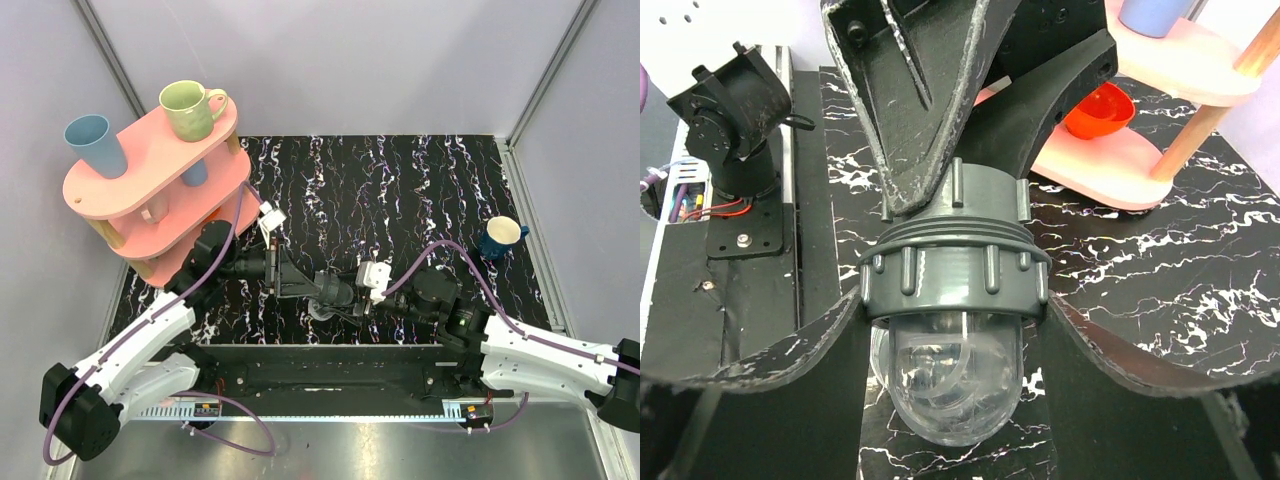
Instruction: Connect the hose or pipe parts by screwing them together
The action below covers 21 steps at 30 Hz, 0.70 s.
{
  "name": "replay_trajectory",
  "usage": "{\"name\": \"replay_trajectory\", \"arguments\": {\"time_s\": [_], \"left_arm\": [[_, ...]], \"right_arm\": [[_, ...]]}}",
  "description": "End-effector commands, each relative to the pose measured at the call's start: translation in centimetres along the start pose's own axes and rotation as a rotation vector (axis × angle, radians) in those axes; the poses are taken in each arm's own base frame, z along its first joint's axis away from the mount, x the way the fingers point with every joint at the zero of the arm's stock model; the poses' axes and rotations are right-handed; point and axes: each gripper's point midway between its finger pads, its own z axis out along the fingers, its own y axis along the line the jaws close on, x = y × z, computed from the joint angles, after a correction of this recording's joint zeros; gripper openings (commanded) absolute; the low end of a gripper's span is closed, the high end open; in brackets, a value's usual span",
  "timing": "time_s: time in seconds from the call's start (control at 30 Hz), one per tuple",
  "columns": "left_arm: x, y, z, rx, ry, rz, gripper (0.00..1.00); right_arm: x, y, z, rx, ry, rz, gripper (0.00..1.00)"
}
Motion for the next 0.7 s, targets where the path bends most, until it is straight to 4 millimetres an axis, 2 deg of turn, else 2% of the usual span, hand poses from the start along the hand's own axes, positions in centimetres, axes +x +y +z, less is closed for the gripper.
{"name": "replay_trajectory", "arguments": {"time_s": [0.0,0.3,0.53,0.67], "left_arm": [[0.4,-1.7,0.3,0.109,0.008,0.189,0.00],[0.5,-2.6,-0.1,0.174,-0.048,0.428,0.00],[1.9,-2.9,0.2,0.209,-0.002,0.500,0.00],[2.4,-2.9,0.3,0.209,0.015,0.599,0.00]], "right_arm": [[-7.2,-0.2,0.1,-0.005,-0.244,-0.008,0.03],[-7.3,1.2,0.3,-0.093,-0.212,0.000,0.00],[-7.1,1.6,0.5,-0.125,-0.155,0.050,0.00],[-7.1,1.8,0.7,-0.137,-0.135,0.078,0.00]]}}
